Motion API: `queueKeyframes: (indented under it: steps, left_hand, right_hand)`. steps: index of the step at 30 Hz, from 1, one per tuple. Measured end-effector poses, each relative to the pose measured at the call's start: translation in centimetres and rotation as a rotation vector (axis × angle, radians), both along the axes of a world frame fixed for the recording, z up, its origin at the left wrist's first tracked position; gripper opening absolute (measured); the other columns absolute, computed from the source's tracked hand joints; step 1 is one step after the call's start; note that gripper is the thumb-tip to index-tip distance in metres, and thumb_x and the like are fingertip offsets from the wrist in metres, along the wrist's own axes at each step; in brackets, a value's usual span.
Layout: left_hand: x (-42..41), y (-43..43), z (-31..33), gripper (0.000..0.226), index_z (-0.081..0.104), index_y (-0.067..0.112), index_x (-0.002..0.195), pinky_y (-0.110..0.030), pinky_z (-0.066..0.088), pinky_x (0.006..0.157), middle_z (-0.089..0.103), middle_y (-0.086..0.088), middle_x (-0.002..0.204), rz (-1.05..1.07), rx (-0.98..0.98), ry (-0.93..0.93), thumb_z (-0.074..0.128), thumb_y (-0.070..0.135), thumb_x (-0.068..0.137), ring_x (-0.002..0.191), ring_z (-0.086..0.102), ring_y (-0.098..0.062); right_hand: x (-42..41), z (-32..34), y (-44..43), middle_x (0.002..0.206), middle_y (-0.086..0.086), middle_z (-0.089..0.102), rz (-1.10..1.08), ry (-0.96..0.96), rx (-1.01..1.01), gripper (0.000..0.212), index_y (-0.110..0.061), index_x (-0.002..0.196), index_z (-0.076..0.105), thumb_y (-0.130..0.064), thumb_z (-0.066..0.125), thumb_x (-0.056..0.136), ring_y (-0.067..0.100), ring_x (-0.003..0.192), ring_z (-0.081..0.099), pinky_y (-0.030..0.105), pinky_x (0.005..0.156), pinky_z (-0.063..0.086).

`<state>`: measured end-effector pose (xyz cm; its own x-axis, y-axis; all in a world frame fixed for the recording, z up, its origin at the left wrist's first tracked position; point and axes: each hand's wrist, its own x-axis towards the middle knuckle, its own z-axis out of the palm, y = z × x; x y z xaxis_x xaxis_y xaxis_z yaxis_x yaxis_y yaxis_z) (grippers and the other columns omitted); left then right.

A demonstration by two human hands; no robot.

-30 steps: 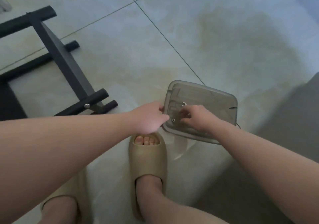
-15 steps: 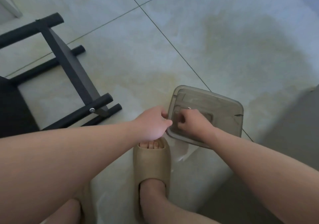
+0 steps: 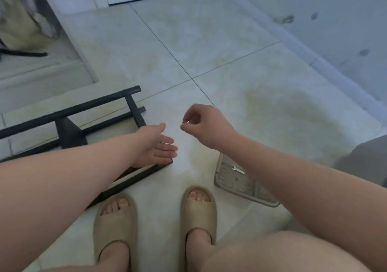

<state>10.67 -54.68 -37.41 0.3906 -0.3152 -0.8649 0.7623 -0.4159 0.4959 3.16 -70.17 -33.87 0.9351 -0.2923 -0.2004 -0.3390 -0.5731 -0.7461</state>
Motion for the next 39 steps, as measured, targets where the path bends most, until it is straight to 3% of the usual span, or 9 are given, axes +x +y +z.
queueKeyframes:
  steps: [8,14,16,19,23,26,31,35,39]
  left_hand:
    - [2.2,5.5,5.2,0.077,0.06,-0.013,0.114,-0.037,0.061,0.06,0.073,-0.026,0.098,0.198,-0.338,0.114,0.02,0.052,0.107,0.083,0.075,-0.035]
    - [3.4,8.2,5.0,0.044,0.063,0.001,0.088,-0.026,0.055,0.051,0.067,-0.013,0.073,0.244,-0.235,0.059,0.039,0.032,0.107,0.058,0.07,-0.022]
    - [3.8,9.1,4.1,0.025,0.064,0.0,0.089,-0.026,0.054,0.055,0.066,-0.013,0.085,0.227,-0.167,0.029,0.044,0.008,0.101,0.067,0.07,-0.02]
    - [4.5,10.2,1.9,0.032,0.061,-0.001,0.097,-0.024,0.054,0.055,0.065,-0.016,0.098,0.253,-0.092,0.01,0.031,-0.012,0.096,0.081,0.068,-0.02]
    - [5.5,10.3,-1.0,0.035,0.056,-0.004,0.115,-0.028,0.058,0.061,0.067,-0.017,0.107,0.2,-0.024,-0.009,0.024,-0.009,0.103,0.086,0.07,-0.021]
    - [6.1,9.7,-3.1,0.038,0.049,-0.001,0.137,-0.03,0.053,0.084,0.063,-0.018,0.132,-0.024,0.055,-0.112,0.026,-0.002,0.106,0.118,0.064,-0.028]
    - [6.6,8.6,-8.2,0.007,0.062,0.012,0.097,-0.027,0.052,0.074,0.073,-0.014,0.112,-0.197,0.136,-0.308,0.06,0.004,0.097,0.105,0.07,-0.022]
    - [6.3,7.4,-12.0,0.01,0.062,0.011,0.105,-0.023,0.051,0.063,0.076,-0.005,0.096,-0.184,0.034,-0.213,0.052,0.012,0.103,0.085,0.072,-0.014]
    - [6.1,6.5,-14.0,0.016,0.07,0.007,0.093,-0.02,0.053,0.062,0.077,-0.013,0.095,-0.211,-0.147,-0.218,0.055,0.004,0.099,0.078,0.074,-0.018]
  right_hand:
    - [3.0,5.9,7.7,0.079,-0.012,0.059,0.194,0.006,-0.14,0.009,-0.021,0.099,0.07,-0.02,0.065,0.092,0.003,0.063,0.051,0.015,0.052,0.036]
    - [3.8,5.4,10.3,0.083,-0.014,0.063,0.122,-0.049,-0.135,0.011,-0.025,0.097,0.07,-0.02,0.063,0.091,-0.002,0.071,0.055,0.01,0.06,0.039]
    - [4.1,4.3,10.0,0.086,-0.012,0.067,0.113,-0.03,-0.171,0.01,-0.025,0.094,0.068,-0.02,0.06,0.092,0.001,0.074,0.058,0.013,0.064,0.043]
    - [4.6,1.6,8.6,0.09,-0.01,0.066,0.095,0.078,-0.189,0.014,-0.022,0.103,0.069,-0.02,0.057,0.094,0.011,0.084,0.063,0.016,0.067,0.045]
    - [4.6,-3.2,6.0,0.1,-0.011,0.062,0.168,0.27,-0.239,0.023,-0.022,0.118,0.064,-0.021,0.057,0.096,0.017,0.099,0.062,0.025,0.078,0.049]
    - [4.5,-6.4,4.3,0.111,-0.01,0.059,0.314,0.354,-0.325,0.03,-0.024,0.126,0.059,-0.025,0.062,0.096,0.017,0.111,0.058,0.032,0.094,0.047]
    - [5.7,-10.0,2.8,0.163,-0.01,0.023,0.689,0.396,-0.478,0.087,-0.032,0.156,0.027,-0.045,0.076,0.085,0.015,0.147,0.023,0.037,0.115,0.03]
    - [7.4,-11.9,2.3,0.167,-0.016,-0.015,0.891,0.311,-0.553,0.121,-0.033,0.162,-0.004,-0.067,0.075,0.076,0.006,0.153,-0.011,0.032,0.122,0.005]
    - [9.3,-13.1,2.5,0.166,-0.016,-0.022,0.959,0.21,-0.564,0.123,-0.034,0.162,-0.001,-0.073,0.073,0.072,0.004,0.152,-0.019,0.03,0.122,-0.001]
